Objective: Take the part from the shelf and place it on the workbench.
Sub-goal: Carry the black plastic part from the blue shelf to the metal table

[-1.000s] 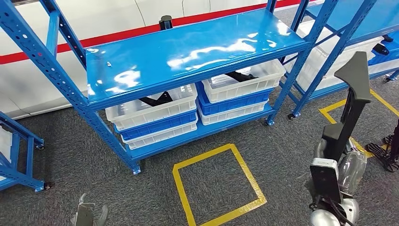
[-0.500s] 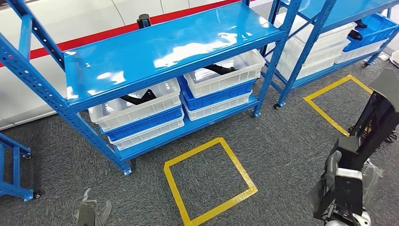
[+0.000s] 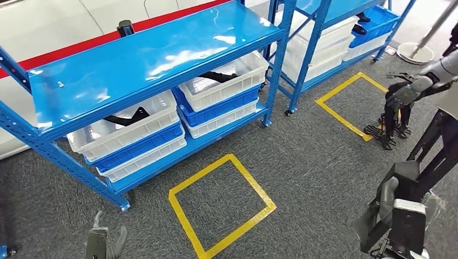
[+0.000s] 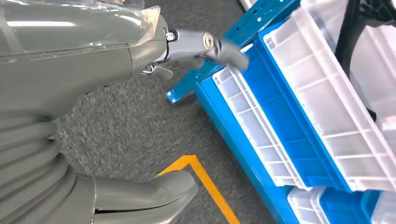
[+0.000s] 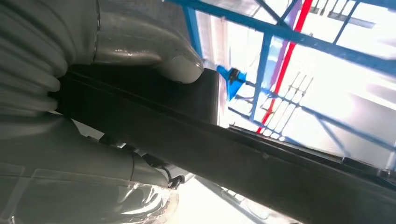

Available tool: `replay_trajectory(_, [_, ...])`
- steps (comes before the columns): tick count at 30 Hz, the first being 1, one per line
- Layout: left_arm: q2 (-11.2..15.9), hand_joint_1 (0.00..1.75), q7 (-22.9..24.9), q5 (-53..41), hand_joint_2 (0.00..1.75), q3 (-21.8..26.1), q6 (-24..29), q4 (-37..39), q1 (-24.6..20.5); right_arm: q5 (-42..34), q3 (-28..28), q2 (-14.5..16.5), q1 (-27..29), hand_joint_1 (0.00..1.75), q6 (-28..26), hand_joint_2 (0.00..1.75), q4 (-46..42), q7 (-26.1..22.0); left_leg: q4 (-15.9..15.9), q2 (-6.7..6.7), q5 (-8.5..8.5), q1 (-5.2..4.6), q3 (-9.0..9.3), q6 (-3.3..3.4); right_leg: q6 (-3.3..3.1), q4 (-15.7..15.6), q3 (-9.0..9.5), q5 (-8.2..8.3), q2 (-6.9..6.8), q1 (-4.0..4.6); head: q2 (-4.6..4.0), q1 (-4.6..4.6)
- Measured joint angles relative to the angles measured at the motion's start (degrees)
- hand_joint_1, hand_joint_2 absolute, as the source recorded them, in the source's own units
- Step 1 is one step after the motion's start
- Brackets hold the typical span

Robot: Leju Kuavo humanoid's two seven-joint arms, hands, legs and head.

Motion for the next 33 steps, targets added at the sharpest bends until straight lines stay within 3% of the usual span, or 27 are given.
replay_trajectory(1, [-0.1,0.0,0.4,0.0,1.75,-0.1,0.0,-1.1,0.3,-0.2,-0.2,0.0,0.4,1.75,-0.1,1.75,-0.2,-0.1,-0.8,0.82,0.35,-0.08,0.26,-0.05,0.4,-0.2,-0.15,0.31,0.65,-0.22,0.0,-0.21])
replay_trajectory(2, [-0.2,0.0,0.8,-0.1,1.75,-0.1,0.0,-2.1,0.5,-0.5,-0.3,0.1,0.8,1.75,-0.1,1.75,-0.3,-0.3,-1.7,1.74,0.85,-0.02,0.6,-0.29,0.69,-0.2,-0.48,0.39,0.21,-0.1,0.0,-0.38])
replay_trajectory(3, [-0.3,0.0,1.0,-0.1,1.75,-0.2,0.1,-2.9,0.6,-0.6,-0.4,0.2,0.9,1.75,-0.1,1.75,-0.5,-0.4,-2.8,2.65,1.42,0.1,0.93,-0.6,0.8,0.5,-1.02,-0.06,-1.09,0.08,0.0,-0.32])
replay_trajectory(5, [-0.4,0.0,1.2,0.1,1.75,-0.4,0.1,-4.1,1.2,-0.7,-0.5,0.3,0.8,1.75,-0.1,1.75,-0.6,-0.5,-4.0,4.66,2.25,0.39,1.08,-1.3,0.62,5.4,-3.4,-2.85,-4.84,0.24,0.0,-0.06])
replay_trajectory(7, [-0.4,0.0,1.2,0.2,1.75,-0.4,0.1,-4.8,1.9,-0.8,-0.5,0.4,0.7,1.75,-0.1,1.75,-0.6,-0.5,-4.0,6.71,2.45,0.49,0.73,-1.56,0.95,12.4,-6.12,-5.98,-6.46,-0.18,0.0,0.1])
replay_trajectory(8, [-0.4,0.0,1.3,0.2,1.75,-0.5,0.1,-5.1,2.2,-0.9,-0.5,0.4,0.8,1.75,-0.1,1.75,-0.6,-0.5,-3.9,7.67,2.48,0.55,0.59,-1.74,1.44,14.2,-6.52,-6.6,-6.72,-0.5,0.0,0.08])
replay_trajectory(9, [-0.5,0.0,1.3,0.2,1.75,-0.5,0.1,-5.3,2.3,-0.9,-0.5,0.5,0.9,1.75,-0.1,1.75,-0.6,-0.5,-3.8,8.55,2.47,0.69,0.49,-2.0,2.14,13.7,-5.7,-6.37,-6.97,-0.82,0.0,0.09])
replay_trajectory(11, [-0.6,0.0,1.3,0.3,1.75,-0.5,0.0,-5.7,2.4,-1.1,-0.5,0.5,0.9,1.75,-0.1,1.75,-0.6,-0.6,-3.3,10.11,2.2,1.04,0.38,-2.84,3.8,6.3,-0.89,-4.36,-8.48,-1.36,0.0,0.1])
replay_trajectory(12, [-0.5,0.0,1.4,0.6,1.75,-0.5,0.0,-6.2,2.5,-1.3,-0.5,0.5,0.9,1.75,-0.1,1.75,-0.6,-0.8,-3.0,10.76,1.95,1.06,0.25,-3.37,4.25,2.6,1.51,-3.47,-9.59,-1.4,0.0,0.16])
replay_trajectory(13, [-0.4,0.0,1.4,0.9,1.75,-0.5,-0.1,-6.7,2.6,-1.7,-0.5,0.5,0.9,1.75,-0.1,1.75,-0.6,-1.0,-2.6,11.28,1.71,0.99,0.15,-3.88,4.14,0.0,3.08,-2.93,-10.32,-1.37,0.01,0.14])
replay_trajectory(14, [-0.3,0.0,1.5,1.3,1.75,-0.6,-0.1,-7.5,2.9,-2.2,-0.5,0.6,1.0,1.75,-0.1,1.75,-0.7,-1.4,-2.3,11.75,1.55,0.85,0.11,-4.28,3.57,-1.0,3.65,-2.81,-10.68,-1.26,0.01,0.11])
replay_trajectory(16, [-0.3,0.0,1.9,2.2,1.75,-0.9,0.0,-9.2,3.5,-2.7,-0.5,0.7,1.3,1.75,-0.1,1.75,-0.8,-2.1,-2.1,12.58,1.5,0.91,0.16,-4.78,2.03,-0.7,3.28,-2.6,-9.66,-1.03,0.01,0.02])
replay_trajectory(17, [-0.2,0.0,2.0,2.7,1.75,-1.0,0.0,-10.1,3.8,-2.7,-0.4,0.9,1.5,1.75,-0.1,1.75,-0.9,-2.3,-1.9,12.26,1.24,1.14,0.12,-5.09,1.46,-0.7,3.08,-2.44,-9.14,-1.09,0.01,0.02])
replay_trajectory(19, [-0.2,0.0,2.4,3.5,1.75,-1.1,0.3,-11.7,4.6,-2.4,-0.3,1.5,1.5,1.75,0.1,1.75,-1.3,-2.6,0.6,9.65,-1.12,1.58,-0.98,-5.66,0.48,-0.9,2.62,-1.97,-8.07,-1.21,0.01,-0.01])
replay_trajectory(21, [-0.2,0.0,2.7,4.1,1.75,-1.1,0.8,-12.8,5.4,-1.6,0.3,2.2,1.3,1.75,0.2,1.75,-1.8,-2.7,7.6,6.62,-5.48,1.68,-4.03,-5.8,-0.31,-0.9,2.0,-1.52,-6.92,-1.08,0.0,-0.11])
replay_trajectory(23, [-0.3,0.0,3.0,4.3,1.75,-1.1,1.1,-13.9,6.3,-1.0,1.0,3.1,1.1,1.75,0.3,1.75,-2.3,-2.6,13.8,5.77,-7.84,1.64,-6.76,-5.52,-0.78,-0.9,1.5,-1.2,-5.53,-0.73,0.01,-0.17])
replay_trajectory(24, [-0.4,0.0,3.1,4.3,1.75,-1.1,1.1,-14.4,6.5,-0.8,1.3,3.5,1.2,1.75,0.4,1.75,-2.6,-2.6,14.1,5.64,-7.24,1.6,-6.77,-5.22,-0.9,-0.8,1.4,-1.09,-4.82,-0.55,0.01,-0.17])
replay_trajectory(26, [-0.5,0.0,3.2,4.2,1.75,-1.1,1.1,-15.4,6.8,-0.6,1.6,4.0,1.2,1.75,0.6,1.75,-3.2,-2.5,8.4,4.61,-3.34,1.44,-3.86,-4.26,-0.92,-0.8,1.44,-0.93,-3.44,-0.3,0.0,-0.17])
replay_trajectory(28, [-0.6,0.0,3.3,3.9,1.75,-1.0,1.1,-16.4,7.0,-0.6,1.9,4.4,1.1,1.75,1.0,1.75,-3.9,-2.6,1.6,1.34,-0.17,1.31,-0.53,-3.07,-0.56,-0.8,1.34,-0.65,-2.19,-0.29,0.0,0.0])
replay_trajectory(30, [-0.6,0.0,3.4,3.7,1.75,-0.8,1.1,-17.3,7.4,-0.5,2.1,4.8,1.2,1.75,1.3,1.75,-4.4,-2.7,-0.8,-0.32,0.46,0.93,0.53,-2.44,0.14,-0.9,0.92,-0.18,-0.9,-0.69,0.0,-0.13])
replay_trajectory(32, [-0.8,0.0,3.5,3.5,1.75,-0.7,1.1,-18.2,7.5,-0.4,2.3,5.0,1.6,1.75,1.3,1.75,-5.0,-2.7,-2.2,1.45,0.95,0.7,0.92,-2.49,1.0,-1.2,0.31,0.37,0.05,-0.88,0.01,-0.39])
replay_trajectory(33, [-0.9,0.0,3.5,3.4,1.75,-0.7,1.0,-18.5,7.4,-0.4,2.3,5.1,1.7,1.75,1.3,1.75,-5.3,-2.8,-3.1,2.4,1.38,0.8,1.24,-2.56,1.21,-0.8,-0.2,0.2,-0.77,-0.67,0.01,-0.35])
